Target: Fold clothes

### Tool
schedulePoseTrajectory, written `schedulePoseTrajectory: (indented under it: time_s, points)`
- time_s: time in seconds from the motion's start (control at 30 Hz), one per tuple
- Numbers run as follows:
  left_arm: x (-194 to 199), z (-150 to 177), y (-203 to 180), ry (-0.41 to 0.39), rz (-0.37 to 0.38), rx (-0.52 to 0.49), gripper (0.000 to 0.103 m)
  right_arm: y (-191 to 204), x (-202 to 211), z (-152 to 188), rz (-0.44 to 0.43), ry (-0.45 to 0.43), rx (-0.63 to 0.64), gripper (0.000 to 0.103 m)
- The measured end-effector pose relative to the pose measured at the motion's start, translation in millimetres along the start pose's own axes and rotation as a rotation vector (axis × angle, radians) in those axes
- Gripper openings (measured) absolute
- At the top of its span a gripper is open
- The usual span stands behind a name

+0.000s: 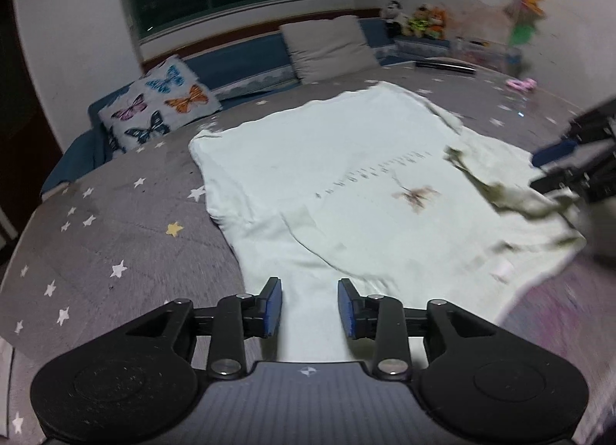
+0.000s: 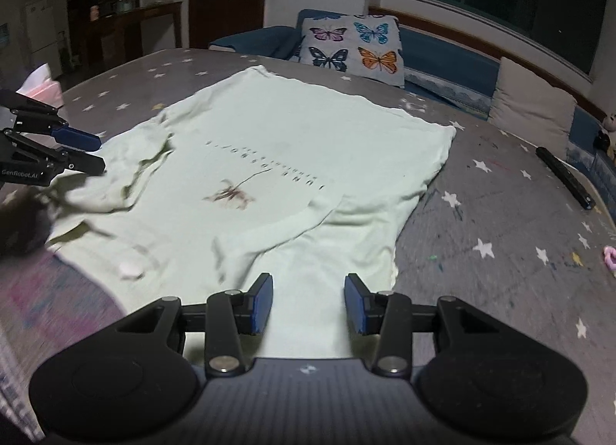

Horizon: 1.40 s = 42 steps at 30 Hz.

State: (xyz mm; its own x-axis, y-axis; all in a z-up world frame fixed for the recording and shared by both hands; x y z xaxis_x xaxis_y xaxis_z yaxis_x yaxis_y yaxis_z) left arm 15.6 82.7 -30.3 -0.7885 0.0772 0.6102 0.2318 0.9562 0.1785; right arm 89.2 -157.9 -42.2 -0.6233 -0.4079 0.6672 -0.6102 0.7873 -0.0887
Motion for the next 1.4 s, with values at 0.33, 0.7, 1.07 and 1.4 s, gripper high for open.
schedulePoseTrajectory:
  time_s: [0.33, 0.7, 1.07, 1.4]
  points:
    - [40.5, 33.6, -44.9, -0.016, 0.08, -0.252, 0.047, 33.2, 44.8, 22.1, -0.051, 0.012, 0.154, 0.042]
    - [22.3, 37.1, -69.9, -0.084, 0.08, -0.398, 0.03, 59.4, 40.7, 37.3, -0.016, 0.014, 0.371, 0.059]
    - [4.2, -4.6, -45.1, -0.138, 0.043, -0.212, 0.011, 65.1, 28.1, 32.8, -0.034, -0.017, 0.408, 0.057]
    - [-26.3, -18.0, -23.1, -0.076, 0.074, -0.078, 0.01, 38.4, 7.3, 12.6, -0.021, -0.014, 0.192, 0.01]
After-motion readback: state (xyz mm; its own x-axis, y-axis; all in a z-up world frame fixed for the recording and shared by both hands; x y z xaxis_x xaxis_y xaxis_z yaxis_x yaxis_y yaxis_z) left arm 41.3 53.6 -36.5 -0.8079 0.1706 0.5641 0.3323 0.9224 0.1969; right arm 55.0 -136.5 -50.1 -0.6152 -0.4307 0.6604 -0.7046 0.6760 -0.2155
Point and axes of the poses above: each gripper's, at about its wrist camera, not at the fingertips, and x roughly against the way its jaws point, y to its left, z to its underside, the point moved 4 cm from there along -x, roughly the way its jaws point, and after that the axes turned 4 degrees about -y, right-handed, at the moved point
